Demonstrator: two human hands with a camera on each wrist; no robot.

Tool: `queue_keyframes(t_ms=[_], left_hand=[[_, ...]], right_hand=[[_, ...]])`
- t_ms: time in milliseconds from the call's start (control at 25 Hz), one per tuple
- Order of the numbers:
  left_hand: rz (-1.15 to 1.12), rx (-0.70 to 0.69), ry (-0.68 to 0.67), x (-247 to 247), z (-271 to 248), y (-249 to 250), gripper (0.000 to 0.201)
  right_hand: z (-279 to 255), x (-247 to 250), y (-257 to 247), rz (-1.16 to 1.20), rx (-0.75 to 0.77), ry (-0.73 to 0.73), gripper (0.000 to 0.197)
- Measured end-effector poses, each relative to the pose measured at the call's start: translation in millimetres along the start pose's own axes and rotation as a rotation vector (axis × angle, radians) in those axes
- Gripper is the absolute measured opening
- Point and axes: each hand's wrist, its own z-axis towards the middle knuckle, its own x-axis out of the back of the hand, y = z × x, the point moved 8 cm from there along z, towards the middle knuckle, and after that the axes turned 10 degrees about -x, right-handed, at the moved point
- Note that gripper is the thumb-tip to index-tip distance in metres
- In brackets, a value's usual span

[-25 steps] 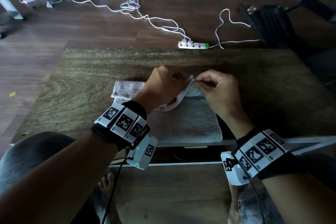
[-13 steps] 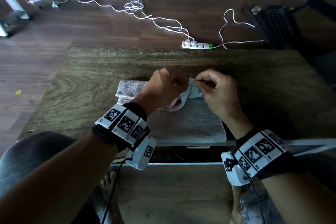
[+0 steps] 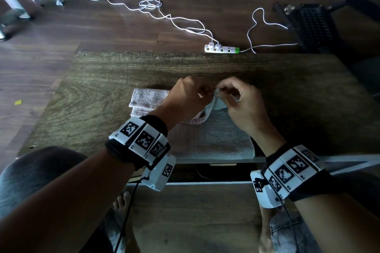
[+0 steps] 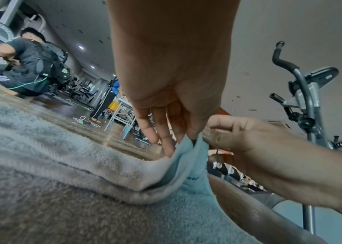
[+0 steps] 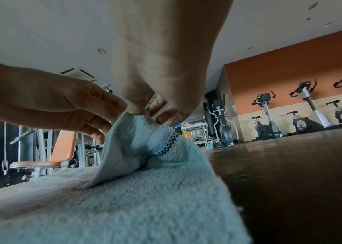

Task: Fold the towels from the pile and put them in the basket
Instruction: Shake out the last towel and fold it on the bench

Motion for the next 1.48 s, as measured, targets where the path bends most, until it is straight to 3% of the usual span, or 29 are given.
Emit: queue_keyframes(t_ms=[200, 480, 760, 960, 1040, 1120, 1320, 1480], left_hand=[[-0.012, -0.088, 0.061, -2.5, 0.9, 9.6, 0.012], [0.029, -0.015, 0.092, 0.6, 0.2, -3.4, 0.018], [0.095, 0.018, -0.048, -4.1, -1.7, -3.1, 0.007], [0.15, 0.101, -0.1, -2.1, -6.9, -26.0, 0.024], [0.148, 0.117, -0.106, 5.4, -12.1, -32.4, 0.015], [0.187, 0.089, -0.086, 18.4, -19.1, -34.4, 0.023], [0.265, 0.13, -0.046, 62.9, -48.3, -36.8, 0.013], [0.285, 0.087, -0.023, 99.7, -59.1, -21.4, 0.018]], right_hand=[[3.4, 5.4, 2.4, -0.002, -0.044, 0.059, 0.006], [0.8, 8.0, -3.4, -0.031, 0.0, 0.069, 0.008], [2.1, 12.3, -5.7, -0.023, 0.051, 0.105, 0.009], [5.7, 29.9, -5.0, 0.009, 0.051, 0.202, 0.01], [6.0, 39.0, -3.9, 0.029, 0.049, 0.235, 0.01], [3.8, 48.2, -2.2, 0.036, 0.042, 0.258, 0.01], [-15.3, 74.7, -0.6, 0.03, 0.046, 0.276, 0.01], [-24.7, 97.0, -9.7, 0.059, 0.055, 0.34, 0.011]])
